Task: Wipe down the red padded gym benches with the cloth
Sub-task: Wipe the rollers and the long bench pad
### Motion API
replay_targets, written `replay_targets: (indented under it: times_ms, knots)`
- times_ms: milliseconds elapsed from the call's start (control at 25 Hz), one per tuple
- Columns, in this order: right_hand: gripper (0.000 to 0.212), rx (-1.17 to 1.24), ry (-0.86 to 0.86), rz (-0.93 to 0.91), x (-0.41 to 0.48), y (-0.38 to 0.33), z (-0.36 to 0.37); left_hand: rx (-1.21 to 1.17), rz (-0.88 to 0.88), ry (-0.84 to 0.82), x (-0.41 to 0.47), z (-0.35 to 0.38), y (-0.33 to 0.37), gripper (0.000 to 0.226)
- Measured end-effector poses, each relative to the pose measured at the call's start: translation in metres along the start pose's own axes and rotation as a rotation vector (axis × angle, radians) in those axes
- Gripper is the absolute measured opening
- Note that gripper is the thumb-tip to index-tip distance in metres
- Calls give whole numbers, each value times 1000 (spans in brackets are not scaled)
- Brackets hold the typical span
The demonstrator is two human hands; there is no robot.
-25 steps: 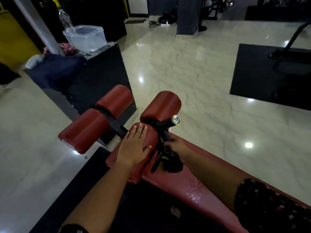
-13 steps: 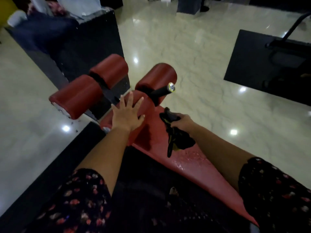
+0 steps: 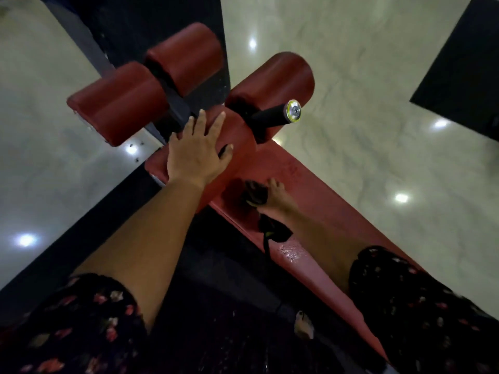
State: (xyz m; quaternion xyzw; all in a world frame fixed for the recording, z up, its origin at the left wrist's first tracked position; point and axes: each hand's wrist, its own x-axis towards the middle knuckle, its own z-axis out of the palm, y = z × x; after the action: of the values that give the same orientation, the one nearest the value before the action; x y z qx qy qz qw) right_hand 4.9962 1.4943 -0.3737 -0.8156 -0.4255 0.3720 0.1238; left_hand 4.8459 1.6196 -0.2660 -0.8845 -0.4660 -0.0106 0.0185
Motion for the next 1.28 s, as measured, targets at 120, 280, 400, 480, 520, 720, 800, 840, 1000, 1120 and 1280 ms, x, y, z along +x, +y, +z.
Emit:
replay_targets:
  times_ms: [120,280,400,480,520,720,800,840,1000,1120,1280]
  knots:
    - [69,-85,73,-161,33,-32,31,27,-8,33,3,1,0,71]
    - [73,-422,3,-238,45,-18,89,66,0,106,-2,6,0,72]
    - [107,-580,-43,-201,39,9,112,59,-14,117,0,8,-1,71]
    - [108,-498,-36,-205,39,10,114,54,43,145,-2,7,1,68]
    - [106,-433,-19,-224,38,5,112,63,118,170,-3,6,1,65]
    - [93,-581,-76,-539,34,2,105,186,295,106,-1,6,-7,78]
    - [88,-820,-8,-809,51,23,93,182,281,64,3,7,-6,83]
    - [83,-915,33,-892,62,32,80,169,274,64,3,7,-6,83]
    - [63,-1104,-32,-859,110,47,15,96,259,127,1,7,-4,77]
    - [64,-1068,76,-722,135,56,-23,87,259,141,1,8,-4,76]
    - [63,-1022,135,-517,162,60,-40,125,261,110,1,7,-6,82]
